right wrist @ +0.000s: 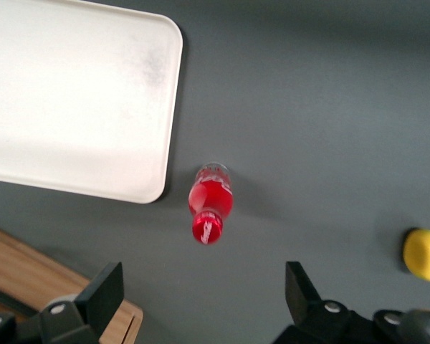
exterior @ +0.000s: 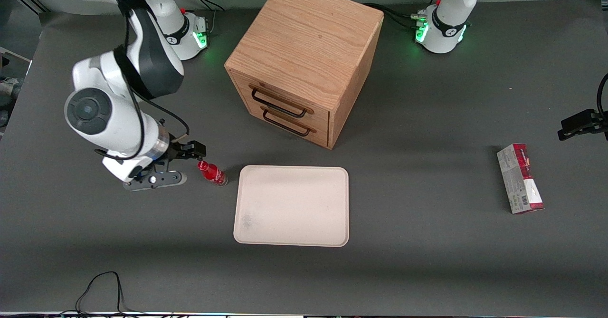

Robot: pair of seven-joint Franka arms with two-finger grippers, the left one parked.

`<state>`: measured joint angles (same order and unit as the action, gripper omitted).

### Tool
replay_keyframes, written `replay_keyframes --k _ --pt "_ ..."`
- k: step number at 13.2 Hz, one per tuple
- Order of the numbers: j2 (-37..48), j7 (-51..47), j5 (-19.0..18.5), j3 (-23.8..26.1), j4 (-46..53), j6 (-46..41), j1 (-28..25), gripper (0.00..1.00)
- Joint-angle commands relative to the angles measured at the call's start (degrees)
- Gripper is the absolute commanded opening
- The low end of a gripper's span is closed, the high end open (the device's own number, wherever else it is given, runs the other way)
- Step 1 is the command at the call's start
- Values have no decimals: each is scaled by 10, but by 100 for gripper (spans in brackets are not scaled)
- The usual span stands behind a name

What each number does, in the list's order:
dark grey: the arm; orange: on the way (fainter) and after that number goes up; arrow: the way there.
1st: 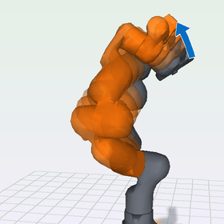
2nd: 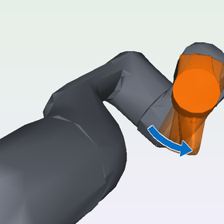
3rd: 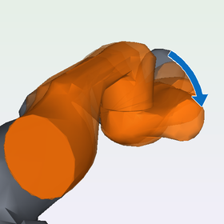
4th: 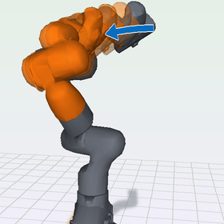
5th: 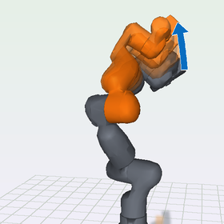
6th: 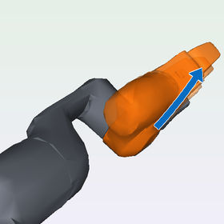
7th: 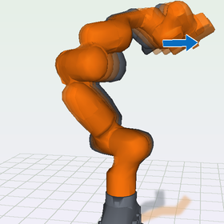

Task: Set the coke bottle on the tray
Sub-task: 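Lower the open right gripper around the bottle's cap end and close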

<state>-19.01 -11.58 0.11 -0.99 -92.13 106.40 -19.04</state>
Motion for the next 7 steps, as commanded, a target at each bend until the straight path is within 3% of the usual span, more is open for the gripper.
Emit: replay_keyframes --k 1,7 --pt "10 -6 6 -2 -79 90 -11 100" --pt "2 -10 6 -3 -172 215 -11 100"
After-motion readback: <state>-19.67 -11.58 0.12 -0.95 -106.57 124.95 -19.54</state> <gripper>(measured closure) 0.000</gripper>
